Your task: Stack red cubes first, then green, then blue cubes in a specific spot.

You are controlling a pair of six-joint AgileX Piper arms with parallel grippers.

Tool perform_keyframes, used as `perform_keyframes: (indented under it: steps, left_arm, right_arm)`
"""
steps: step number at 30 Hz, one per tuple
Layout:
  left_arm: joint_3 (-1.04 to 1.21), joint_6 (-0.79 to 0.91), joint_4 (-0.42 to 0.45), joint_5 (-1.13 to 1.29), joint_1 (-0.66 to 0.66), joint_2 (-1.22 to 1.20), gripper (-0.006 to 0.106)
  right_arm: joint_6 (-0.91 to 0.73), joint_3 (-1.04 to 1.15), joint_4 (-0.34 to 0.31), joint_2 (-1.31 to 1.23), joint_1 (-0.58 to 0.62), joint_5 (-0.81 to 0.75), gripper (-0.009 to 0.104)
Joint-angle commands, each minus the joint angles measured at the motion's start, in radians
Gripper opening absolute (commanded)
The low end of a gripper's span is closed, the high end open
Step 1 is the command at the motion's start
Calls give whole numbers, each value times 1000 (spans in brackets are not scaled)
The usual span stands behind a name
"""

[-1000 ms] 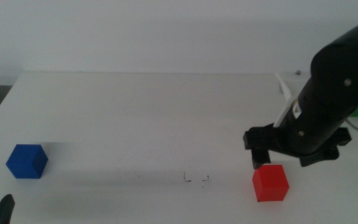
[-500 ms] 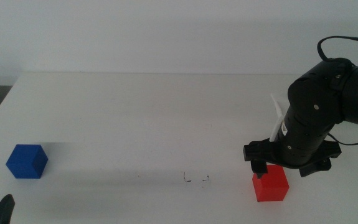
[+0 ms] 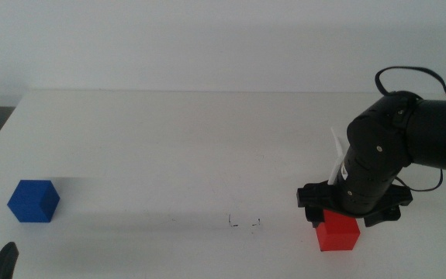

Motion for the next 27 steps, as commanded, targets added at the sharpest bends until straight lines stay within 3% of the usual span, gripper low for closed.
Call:
perform_keyframes:
  steps: [1, 14, 18, 25, 27]
  left_arm:
    - [0, -3, -7, -15, 0, -3, 92]
    - [0, -3, -7, -15, 0, -3, 92]
    - [0, -3, -5, -15, 0, -3, 92]
    - [0, -3, -5, -15, 0, -3, 92]
    - [0, -3, -5, -15, 0, -3, 92]
  right_arm:
    - [9, 14, -7, 7, -16, -26, 90]
    - [23, 24, -5, 83, -31, -80, 81]
    - [23, 24, -5, 86, -31, -82, 67]
    - [32, 24, 0, 86, -31, -82, 28]
    - [32, 24, 0, 86, -31, -82, 27]
